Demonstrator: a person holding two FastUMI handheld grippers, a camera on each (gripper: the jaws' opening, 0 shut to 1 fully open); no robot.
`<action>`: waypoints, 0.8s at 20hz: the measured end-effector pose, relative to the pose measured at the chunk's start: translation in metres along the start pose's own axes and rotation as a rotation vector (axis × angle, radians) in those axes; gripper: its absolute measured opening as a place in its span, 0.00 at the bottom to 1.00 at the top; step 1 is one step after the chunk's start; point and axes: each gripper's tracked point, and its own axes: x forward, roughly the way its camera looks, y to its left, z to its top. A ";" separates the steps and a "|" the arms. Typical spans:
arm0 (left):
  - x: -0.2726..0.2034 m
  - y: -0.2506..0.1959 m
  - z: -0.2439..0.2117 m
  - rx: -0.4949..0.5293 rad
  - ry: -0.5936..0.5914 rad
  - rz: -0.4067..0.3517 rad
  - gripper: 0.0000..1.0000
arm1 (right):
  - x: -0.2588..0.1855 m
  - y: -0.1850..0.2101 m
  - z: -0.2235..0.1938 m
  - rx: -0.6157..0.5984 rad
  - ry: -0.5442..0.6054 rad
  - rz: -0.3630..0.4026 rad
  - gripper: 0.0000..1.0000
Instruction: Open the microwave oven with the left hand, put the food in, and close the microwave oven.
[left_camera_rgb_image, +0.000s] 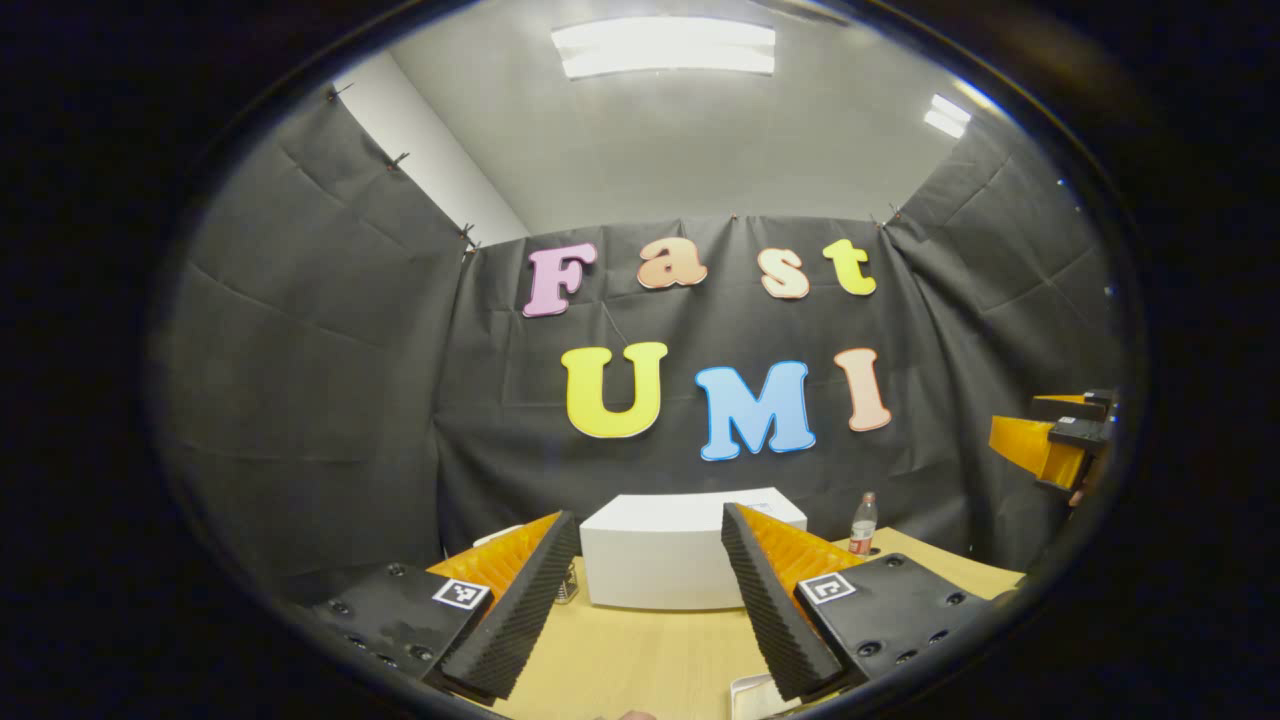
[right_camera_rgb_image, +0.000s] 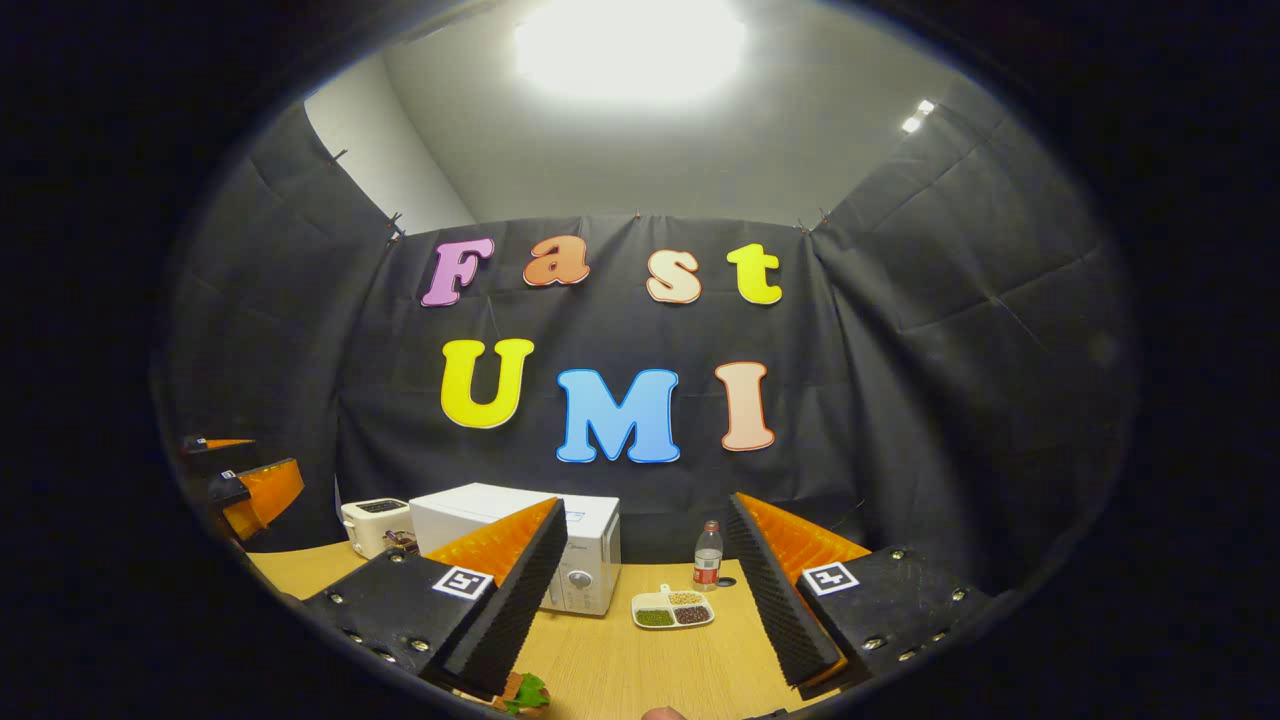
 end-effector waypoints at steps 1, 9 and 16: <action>0.001 -0.004 -0.001 0.001 -0.002 0.001 0.99 | 0.000 -0.003 0.000 0.004 0.000 0.003 0.96; 0.033 -0.030 0.005 0.011 -0.047 -0.016 0.96 | 0.004 -0.021 0.001 0.020 -0.006 -0.008 0.96; 0.105 -0.057 -0.021 -0.009 -0.045 -0.102 0.99 | 0.023 -0.025 -0.004 -0.005 0.000 -0.082 0.96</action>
